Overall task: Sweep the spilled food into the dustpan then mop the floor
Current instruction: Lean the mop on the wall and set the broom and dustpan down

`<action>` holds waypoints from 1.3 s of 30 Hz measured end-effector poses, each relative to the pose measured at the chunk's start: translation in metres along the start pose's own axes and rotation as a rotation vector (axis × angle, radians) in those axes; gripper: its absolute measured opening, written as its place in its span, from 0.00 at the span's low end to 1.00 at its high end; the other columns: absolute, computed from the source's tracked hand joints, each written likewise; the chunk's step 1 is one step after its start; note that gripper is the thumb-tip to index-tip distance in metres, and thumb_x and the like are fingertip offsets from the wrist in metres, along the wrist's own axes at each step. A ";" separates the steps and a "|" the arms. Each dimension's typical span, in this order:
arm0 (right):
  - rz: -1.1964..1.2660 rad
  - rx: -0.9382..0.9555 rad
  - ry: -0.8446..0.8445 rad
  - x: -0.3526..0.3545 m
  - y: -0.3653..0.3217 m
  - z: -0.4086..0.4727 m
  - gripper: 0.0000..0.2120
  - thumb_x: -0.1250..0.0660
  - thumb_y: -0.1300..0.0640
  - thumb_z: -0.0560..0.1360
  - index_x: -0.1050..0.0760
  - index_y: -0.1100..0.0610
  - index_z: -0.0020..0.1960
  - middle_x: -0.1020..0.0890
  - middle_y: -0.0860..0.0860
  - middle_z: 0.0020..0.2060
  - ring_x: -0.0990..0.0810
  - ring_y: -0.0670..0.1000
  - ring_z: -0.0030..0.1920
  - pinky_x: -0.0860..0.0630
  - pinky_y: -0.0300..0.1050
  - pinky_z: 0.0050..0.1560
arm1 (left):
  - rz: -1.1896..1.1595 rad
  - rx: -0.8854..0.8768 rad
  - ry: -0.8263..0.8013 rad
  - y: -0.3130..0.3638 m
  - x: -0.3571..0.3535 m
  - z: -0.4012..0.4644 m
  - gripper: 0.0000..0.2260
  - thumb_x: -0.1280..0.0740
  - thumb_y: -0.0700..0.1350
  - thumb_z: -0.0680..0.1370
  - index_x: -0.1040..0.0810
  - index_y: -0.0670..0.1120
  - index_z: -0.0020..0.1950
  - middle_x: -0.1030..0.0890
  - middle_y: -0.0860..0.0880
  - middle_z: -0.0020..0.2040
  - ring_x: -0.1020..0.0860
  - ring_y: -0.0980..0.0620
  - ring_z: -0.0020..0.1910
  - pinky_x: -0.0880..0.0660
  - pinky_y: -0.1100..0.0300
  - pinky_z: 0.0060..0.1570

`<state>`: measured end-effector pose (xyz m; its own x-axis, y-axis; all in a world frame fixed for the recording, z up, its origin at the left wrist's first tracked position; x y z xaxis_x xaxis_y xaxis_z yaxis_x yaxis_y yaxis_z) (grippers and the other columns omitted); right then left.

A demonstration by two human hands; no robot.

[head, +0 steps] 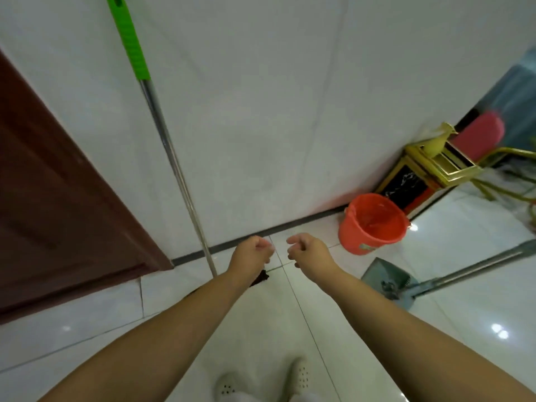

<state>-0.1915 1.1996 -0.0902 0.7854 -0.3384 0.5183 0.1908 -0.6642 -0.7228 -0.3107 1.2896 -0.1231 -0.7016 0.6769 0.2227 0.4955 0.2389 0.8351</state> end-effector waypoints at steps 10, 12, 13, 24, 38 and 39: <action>0.090 -0.131 0.143 0.132 0.125 -0.066 0.14 0.40 0.61 0.77 0.26 0.56 0.62 0.21 0.53 0.51 0.20 0.51 0.51 0.21 0.46 0.54 | 0.141 -0.043 -0.161 0.040 -0.177 -0.052 0.05 0.36 0.42 0.78 0.23 0.44 0.51 0.21 0.48 0.45 0.23 0.54 0.40 0.25 0.60 0.41; 0.091 -0.156 0.196 0.169 0.155 -0.080 0.14 0.39 0.61 0.78 0.26 0.56 0.62 0.21 0.53 0.53 0.21 0.50 0.52 0.21 0.45 0.54 | 0.158 -0.063 -0.185 0.052 -0.225 -0.065 0.05 0.37 0.42 0.78 0.23 0.44 0.51 0.21 0.48 0.45 0.23 0.53 0.42 0.23 0.58 0.46; 0.089 -0.170 0.225 0.188 0.171 -0.087 0.14 0.39 0.61 0.78 0.26 0.56 0.62 0.21 0.53 0.53 0.21 0.50 0.52 0.21 0.45 0.54 | 0.163 -0.078 -0.198 0.058 -0.252 -0.072 0.04 0.37 0.42 0.78 0.23 0.44 0.51 0.21 0.48 0.45 0.22 0.52 0.43 0.23 0.57 0.47; 0.211 -0.270 0.369 0.348 0.324 -0.141 0.14 0.39 0.64 0.77 0.24 0.58 0.61 0.20 0.55 0.54 0.21 0.52 0.51 0.21 0.46 0.53 | 0.224 -0.169 -0.346 0.096 -0.465 -0.133 0.04 0.36 0.41 0.78 0.24 0.47 0.44 0.21 0.48 0.43 0.22 0.50 0.44 0.23 0.54 0.48; 0.307 -0.330 0.460 0.454 0.403 -0.123 0.10 0.38 0.64 0.75 0.23 0.57 0.54 0.20 0.56 0.52 0.20 0.53 0.51 0.19 0.48 0.52 | 0.271 -0.188 -0.455 0.142 -0.600 -0.098 0.06 0.36 0.40 0.79 0.24 0.49 0.44 0.22 0.47 0.46 0.23 0.48 0.48 0.24 0.54 0.49; 0.296 -0.332 0.474 0.466 0.405 -0.118 0.12 0.38 0.64 0.75 0.23 0.59 0.56 0.20 0.56 0.52 0.19 0.54 0.51 0.19 0.49 0.53 | 0.266 -0.198 -0.463 0.149 -0.609 -0.092 0.06 0.36 0.41 0.79 0.25 0.50 0.43 0.22 0.47 0.46 0.23 0.49 0.48 0.24 0.55 0.48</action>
<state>0.1820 0.6938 -0.0878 0.4176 -0.7457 0.5192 -0.2459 -0.6428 -0.7255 0.1432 0.8486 -0.0876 -0.2463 0.9411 0.2317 0.4875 -0.0863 0.8688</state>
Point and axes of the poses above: each hand's wrist, its own z-axis towards the middle knuckle, its own x-axis out of the back of the hand, y = z × x, the point moved 9 cm from there along z, towards the middle knuckle
